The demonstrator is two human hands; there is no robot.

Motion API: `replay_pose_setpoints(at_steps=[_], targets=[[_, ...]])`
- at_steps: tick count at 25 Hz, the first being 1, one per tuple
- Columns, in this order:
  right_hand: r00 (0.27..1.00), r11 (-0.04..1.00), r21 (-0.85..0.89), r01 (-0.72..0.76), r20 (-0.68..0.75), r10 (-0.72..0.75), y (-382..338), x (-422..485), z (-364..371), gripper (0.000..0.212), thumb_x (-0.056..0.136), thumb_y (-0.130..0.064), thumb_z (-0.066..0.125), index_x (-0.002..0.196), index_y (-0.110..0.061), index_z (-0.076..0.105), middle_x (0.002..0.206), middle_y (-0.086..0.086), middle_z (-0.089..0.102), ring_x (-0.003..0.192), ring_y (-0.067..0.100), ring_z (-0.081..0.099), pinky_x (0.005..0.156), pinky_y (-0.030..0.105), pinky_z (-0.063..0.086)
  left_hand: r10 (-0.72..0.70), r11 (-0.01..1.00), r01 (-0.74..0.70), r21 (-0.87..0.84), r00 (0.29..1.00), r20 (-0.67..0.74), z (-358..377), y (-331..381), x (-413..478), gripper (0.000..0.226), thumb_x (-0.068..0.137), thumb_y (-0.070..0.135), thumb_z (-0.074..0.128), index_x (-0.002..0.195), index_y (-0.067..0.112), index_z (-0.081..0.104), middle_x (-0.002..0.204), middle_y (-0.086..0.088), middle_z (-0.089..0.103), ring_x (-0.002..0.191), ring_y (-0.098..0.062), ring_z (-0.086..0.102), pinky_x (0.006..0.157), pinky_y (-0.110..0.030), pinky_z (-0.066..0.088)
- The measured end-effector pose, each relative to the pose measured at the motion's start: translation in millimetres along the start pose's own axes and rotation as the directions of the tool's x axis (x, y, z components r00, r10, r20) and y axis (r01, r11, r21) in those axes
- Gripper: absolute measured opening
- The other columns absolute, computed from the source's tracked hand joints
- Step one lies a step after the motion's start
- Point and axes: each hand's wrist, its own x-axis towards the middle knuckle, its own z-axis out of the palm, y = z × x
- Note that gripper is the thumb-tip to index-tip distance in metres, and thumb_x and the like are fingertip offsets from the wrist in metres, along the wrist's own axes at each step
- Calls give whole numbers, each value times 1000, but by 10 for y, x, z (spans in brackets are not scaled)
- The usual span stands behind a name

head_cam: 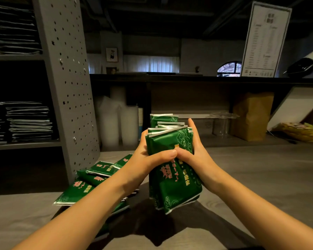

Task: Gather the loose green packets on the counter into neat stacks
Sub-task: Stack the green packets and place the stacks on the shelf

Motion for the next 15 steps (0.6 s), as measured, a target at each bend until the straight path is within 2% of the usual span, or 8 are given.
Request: replay_pose_setpoints(at_steps=[3,5,7,9,11,12,13,15], targets=[[994,997,14,69,-91,-68,6,-232,-2,118,50,-40,78,145,-45,8,124,-18,54,105,-2,62,78,18,54,6,998,-10,60,998,56,61,41,-86,86,57,32,76,133,11,42,118,-4,66,106,-16,65,78,-22,53],[985,995,3,98,-146,-96,24,-381,17,118,55,-31,86,144,-44,10,120,-27,50,102,-11,59,73,10,50,12,997,-14,73,1000,28,108,10,-170,79,61,23,78,132,18,44,112,3,69,103,-10,66,76,-18,52],[971,993,-26,113,-209,-116,67,-481,26,117,58,-25,88,144,-44,11,119,-32,45,103,-16,55,75,7,49,3,999,0,45,998,-60,193,-54,-267,84,66,19,79,138,29,37,108,12,70,101,-6,66,75,-18,53],[961,993,-42,110,-251,-117,116,-531,30,113,55,-29,80,143,-46,12,127,-28,44,111,-12,52,81,9,49,10,1000,-10,-1,988,-152,292,-139,-339,91,68,22,81,143,33,29,102,17,70,98,-4,67,74,-18,54],[968,996,-31,87,-235,-92,139,-569,40,115,56,-31,83,143,-48,10,130,-26,43,115,-7,52,85,13,50,13,997,-28,-73,980,-199,364,-201,-356,100,59,32,87,141,33,29,96,15,72,91,-6,69,67,-18,54],[975,997,-31,71,-209,-76,143,-586,39,119,57,-31,88,143,-49,7,129,-27,44,115,-7,53,84,14,51,8,994,-31,-105,977,-215,393,-210,-351,111,47,41,90,139,35,29,95,12,73,89,-7,70,64,-19,54],[982,998,-35,55,-178,-60,142,-603,24,123,56,-32,89,143,-51,4,127,-29,44,114,-7,54,84,15,51,5,992,-33,-125,975,-220,411,-210,-338,122,33,53,89,138,37,28,99,9,72,89,-8,70,63,-19,54],[994,999,-40,24,-108,-28,122,-632,-37,124,52,-38,83,141,-55,-2,128,-28,48,114,-3,56,87,20,52,16,994,-38,-104,978,-207,420,-193,-304,136,22,70,82,141,40,21,118,5,62,95,-6,67,66,-17,54]])
